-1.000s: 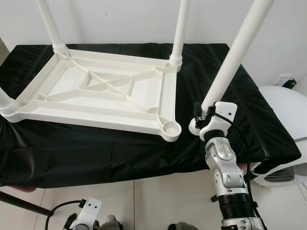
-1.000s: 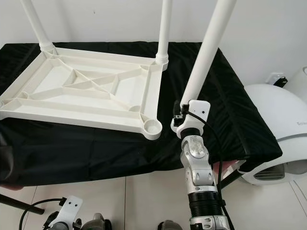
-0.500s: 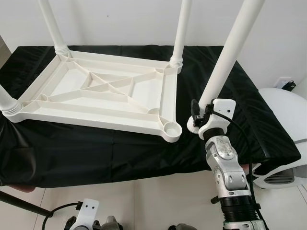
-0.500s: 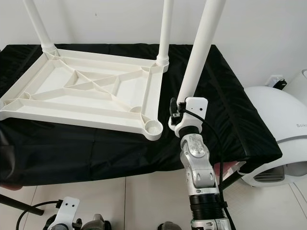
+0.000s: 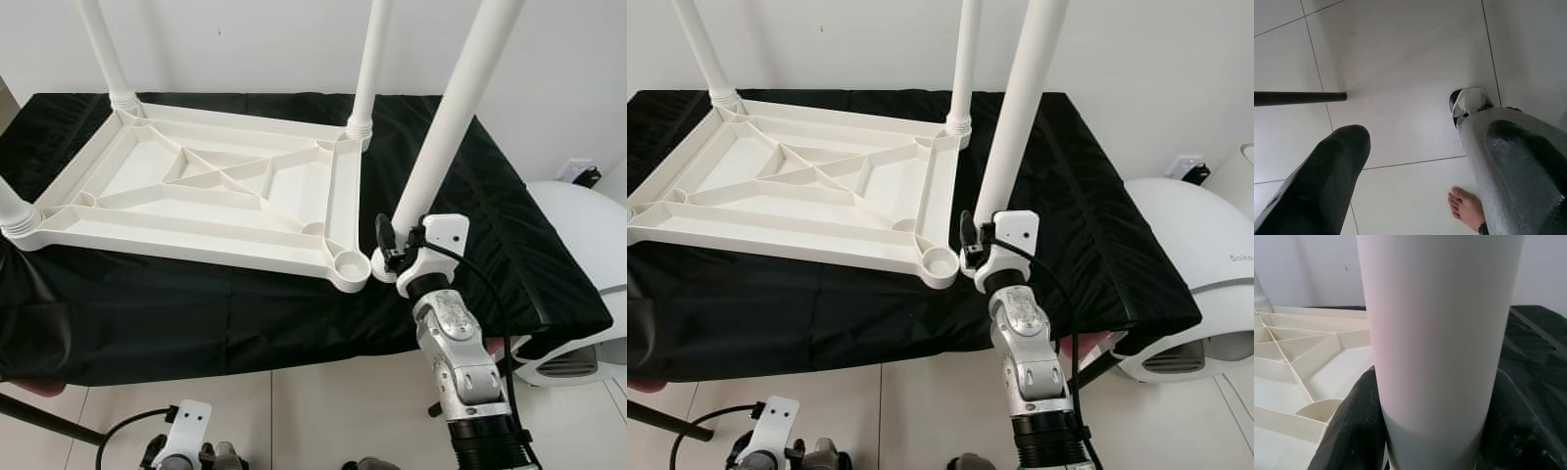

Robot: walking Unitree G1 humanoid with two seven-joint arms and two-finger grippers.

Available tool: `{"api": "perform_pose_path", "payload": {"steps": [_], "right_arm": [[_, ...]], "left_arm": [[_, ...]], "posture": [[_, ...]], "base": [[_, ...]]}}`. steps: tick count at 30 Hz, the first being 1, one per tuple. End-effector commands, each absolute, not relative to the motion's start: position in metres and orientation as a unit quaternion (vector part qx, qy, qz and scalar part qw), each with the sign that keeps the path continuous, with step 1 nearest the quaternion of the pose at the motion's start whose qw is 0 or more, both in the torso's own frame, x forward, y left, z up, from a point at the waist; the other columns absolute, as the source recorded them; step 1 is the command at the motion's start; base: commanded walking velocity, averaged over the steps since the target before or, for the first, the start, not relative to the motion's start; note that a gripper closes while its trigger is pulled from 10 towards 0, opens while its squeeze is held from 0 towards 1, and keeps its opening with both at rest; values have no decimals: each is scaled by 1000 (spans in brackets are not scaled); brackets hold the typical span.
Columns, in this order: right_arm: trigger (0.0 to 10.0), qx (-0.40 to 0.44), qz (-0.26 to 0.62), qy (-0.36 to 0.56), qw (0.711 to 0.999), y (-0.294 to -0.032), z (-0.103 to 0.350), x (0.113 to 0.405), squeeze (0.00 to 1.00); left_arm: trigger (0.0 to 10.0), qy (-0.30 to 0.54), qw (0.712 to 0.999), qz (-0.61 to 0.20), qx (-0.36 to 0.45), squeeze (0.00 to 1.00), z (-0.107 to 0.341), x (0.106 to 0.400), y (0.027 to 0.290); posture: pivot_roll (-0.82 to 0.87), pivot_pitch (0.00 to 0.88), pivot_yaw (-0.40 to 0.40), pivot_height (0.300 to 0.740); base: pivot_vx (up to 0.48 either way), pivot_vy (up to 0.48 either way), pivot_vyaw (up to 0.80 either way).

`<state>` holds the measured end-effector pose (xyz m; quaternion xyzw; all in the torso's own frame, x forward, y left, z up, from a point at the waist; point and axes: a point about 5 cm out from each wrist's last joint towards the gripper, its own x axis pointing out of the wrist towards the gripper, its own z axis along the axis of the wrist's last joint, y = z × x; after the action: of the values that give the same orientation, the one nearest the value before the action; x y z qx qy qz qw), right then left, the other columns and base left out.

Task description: Building children table

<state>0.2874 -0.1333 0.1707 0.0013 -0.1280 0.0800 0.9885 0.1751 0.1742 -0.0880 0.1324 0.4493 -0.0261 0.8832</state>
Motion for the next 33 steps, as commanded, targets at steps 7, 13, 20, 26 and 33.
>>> {"api": "perform_pose_path", "payload": {"steps": [7, 13, 20, 26, 33], "right_arm": [[10000, -3, 82, -138, 987, -139, 165, 281, 0], [10000, -1, 73, -129, 989, -142, 159, 277, 0], [10000, 5, 71, -124, 990, -143, 148, 271, 0], [10000, 7, 72, -126, 989, -143, 149, 271, 0], [10000, 9, 70, -135, 988, -145, 152, 272, 0]], "left_arm": [[10000, 479, 868, -45, 126, 0, -97, 157, 168], [10000, 481, 865, -49, 131, 0, -98, 155, 167], [10000, 481, 864, -59, 139, 0, -97, 156, 167], [10000, 481, 864, -58, 136, 0, -97, 156, 168], [10000, 480, 864, -62, 139, 0, -98, 155, 166]], "posture": [[16, 111, -10, 740], [9, 112, -7, 740], [13, 111, -3, 740], [8, 115, -2, 740], [12, 121, -2, 740]], "base": [[0, 0, 0], [0, 0, 0], [0, 0, 0], [0, 0, 0], [0, 0, 0]]}}
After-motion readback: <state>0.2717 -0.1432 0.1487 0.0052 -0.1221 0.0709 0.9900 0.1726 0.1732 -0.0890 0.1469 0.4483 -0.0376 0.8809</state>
